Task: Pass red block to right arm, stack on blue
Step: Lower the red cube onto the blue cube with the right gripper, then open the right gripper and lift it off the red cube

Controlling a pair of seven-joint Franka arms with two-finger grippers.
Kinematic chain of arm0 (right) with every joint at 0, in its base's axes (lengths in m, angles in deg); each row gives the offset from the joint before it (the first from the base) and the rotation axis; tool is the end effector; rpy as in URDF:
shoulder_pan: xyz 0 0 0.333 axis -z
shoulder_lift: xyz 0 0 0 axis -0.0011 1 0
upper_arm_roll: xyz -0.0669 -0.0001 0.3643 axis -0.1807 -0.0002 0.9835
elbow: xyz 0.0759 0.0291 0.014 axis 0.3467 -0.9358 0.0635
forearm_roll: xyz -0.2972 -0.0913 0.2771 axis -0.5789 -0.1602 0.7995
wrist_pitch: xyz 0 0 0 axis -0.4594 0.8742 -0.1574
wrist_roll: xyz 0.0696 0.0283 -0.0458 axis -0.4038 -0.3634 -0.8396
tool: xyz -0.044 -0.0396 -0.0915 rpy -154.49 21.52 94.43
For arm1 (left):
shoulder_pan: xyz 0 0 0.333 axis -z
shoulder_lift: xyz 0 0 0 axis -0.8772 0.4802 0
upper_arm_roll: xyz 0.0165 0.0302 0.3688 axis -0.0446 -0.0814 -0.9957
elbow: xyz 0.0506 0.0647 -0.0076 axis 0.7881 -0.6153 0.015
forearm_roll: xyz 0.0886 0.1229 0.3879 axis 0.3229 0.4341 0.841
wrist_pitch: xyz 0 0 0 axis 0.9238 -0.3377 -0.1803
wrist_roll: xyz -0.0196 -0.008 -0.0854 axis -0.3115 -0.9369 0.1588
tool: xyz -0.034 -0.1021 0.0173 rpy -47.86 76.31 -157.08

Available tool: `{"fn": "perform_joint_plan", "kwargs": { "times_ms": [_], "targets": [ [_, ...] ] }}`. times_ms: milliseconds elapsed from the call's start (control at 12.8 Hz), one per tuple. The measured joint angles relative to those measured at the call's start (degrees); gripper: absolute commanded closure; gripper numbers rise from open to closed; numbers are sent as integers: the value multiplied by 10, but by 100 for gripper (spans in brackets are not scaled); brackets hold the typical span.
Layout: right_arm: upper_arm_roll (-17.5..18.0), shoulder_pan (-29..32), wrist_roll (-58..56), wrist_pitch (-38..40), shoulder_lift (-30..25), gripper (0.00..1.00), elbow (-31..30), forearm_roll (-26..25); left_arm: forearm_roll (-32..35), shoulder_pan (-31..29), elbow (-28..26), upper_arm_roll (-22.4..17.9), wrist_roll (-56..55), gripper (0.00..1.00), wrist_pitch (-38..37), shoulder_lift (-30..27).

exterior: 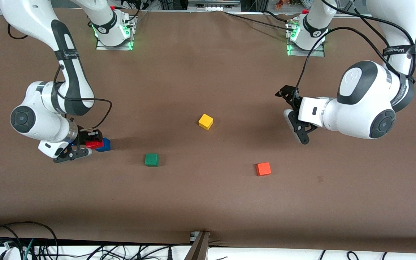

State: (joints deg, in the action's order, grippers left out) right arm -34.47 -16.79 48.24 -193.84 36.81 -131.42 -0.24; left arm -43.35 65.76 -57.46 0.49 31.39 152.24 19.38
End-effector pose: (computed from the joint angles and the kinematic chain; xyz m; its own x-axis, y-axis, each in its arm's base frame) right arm 0.6785 0.0555 0.3157 0.9649 0.2557 -0.0594 0.2543 -0.9667 -0.0296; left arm 0.6501 -0.1916 0.4540 0.6932 -0.7089 -0.1304 -0.5283 -0.6228 0.5771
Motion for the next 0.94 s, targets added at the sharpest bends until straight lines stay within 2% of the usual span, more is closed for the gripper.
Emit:
{"fn": "perform_joint_plan", "kwargs": {
  "times_ms": [235,391,704,939],
  "targets": [
    [0,-1,0,-67,-5,88,-45,-4,84,-10,4,-4,-118,0,-13,-9],
    [0,-1,0,-79,-5,88,-52,-4,136,-31,8,-8,-174,0,-25,-28],
    [0,-1,0,-115,-6,88,-69,-4,161,-40,10,-8,-284,0,-59,-89],
    [0,-2,0,-129,-6,88,-84,-4,199,-39,10,-26,-304,0,-33,-135]
  ]
}}
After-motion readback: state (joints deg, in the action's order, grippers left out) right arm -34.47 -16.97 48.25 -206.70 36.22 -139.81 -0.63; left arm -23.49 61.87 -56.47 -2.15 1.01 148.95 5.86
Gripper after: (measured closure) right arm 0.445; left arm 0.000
